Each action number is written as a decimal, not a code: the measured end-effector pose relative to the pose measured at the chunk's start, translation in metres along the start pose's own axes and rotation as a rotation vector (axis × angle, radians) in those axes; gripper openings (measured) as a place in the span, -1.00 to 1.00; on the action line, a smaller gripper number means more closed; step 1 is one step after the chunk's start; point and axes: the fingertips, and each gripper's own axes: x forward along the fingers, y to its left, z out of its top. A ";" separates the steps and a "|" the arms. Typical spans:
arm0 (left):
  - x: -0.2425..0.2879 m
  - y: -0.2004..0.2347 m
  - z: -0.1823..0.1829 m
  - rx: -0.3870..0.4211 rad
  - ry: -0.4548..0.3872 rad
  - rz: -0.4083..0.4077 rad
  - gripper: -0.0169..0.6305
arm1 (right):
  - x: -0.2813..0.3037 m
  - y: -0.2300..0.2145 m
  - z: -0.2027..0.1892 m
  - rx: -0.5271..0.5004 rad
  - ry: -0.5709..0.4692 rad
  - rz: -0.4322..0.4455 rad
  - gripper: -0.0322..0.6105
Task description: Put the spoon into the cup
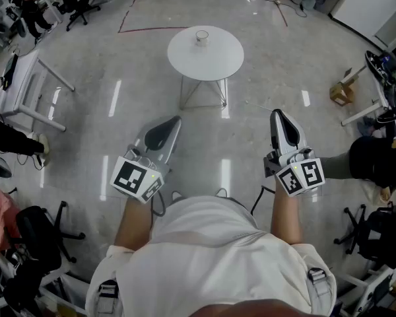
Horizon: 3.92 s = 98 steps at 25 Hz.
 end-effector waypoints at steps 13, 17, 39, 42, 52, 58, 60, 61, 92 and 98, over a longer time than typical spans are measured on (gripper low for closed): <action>-0.011 0.002 0.000 -0.008 -0.002 -0.016 -0.94 | 0.006 0.015 -0.002 -0.017 0.010 0.003 -0.87; -0.017 0.010 -0.001 -0.011 -0.003 -0.018 -0.94 | 0.013 0.023 -0.007 -0.011 0.023 0.000 -0.87; -0.043 0.130 -0.030 -0.068 -0.009 -0.034 -0.94 | 0.112 0.072 -0.042 -0.005 0.013 -0.009 -0.87; -0.012 0.149 -0.033 -0.064 0.004 -0.027 -0.94 | 0.142 0.043 -0.050 -0.065 0.036 -0.016 -0.87; 0.153 0.217 -0.039 -0.057 0.042 0.024 -0.94 | 0.259 -0.102 -0.053 -0.092 0.041 0.027 -0.87; 0.245 0.240 -0.044 -0.066 0.067 0.049 -0.94 | 0.314 -0.191 -0.056 -0.059 0.042 0.052 -0.87; 0.269 0.251 -0.047 -0.058 0.074 0.059 -0.94 | 0.336 -0.210 -0.061 -0.051 0.041 0.067 -0.87; 0.280 0.257 -0.049 -0.053 0.080 0.064 -0.94 | 0.346 -0.219 -0.065 -0.044 0.041 0.073 -0.87; 0.471 0.626 -0.141 -0.202 0.181 -0.087 -0.94 | 0.722 -0.305 -0.220 -0.012 0.318 -0.091 -0.87; 0.502 0.636 -0.163 -0.236 0.215 -0.016 -0.94 | 0.747 -0.346 -0.277 -0.002 0.403 -0.058 -0.87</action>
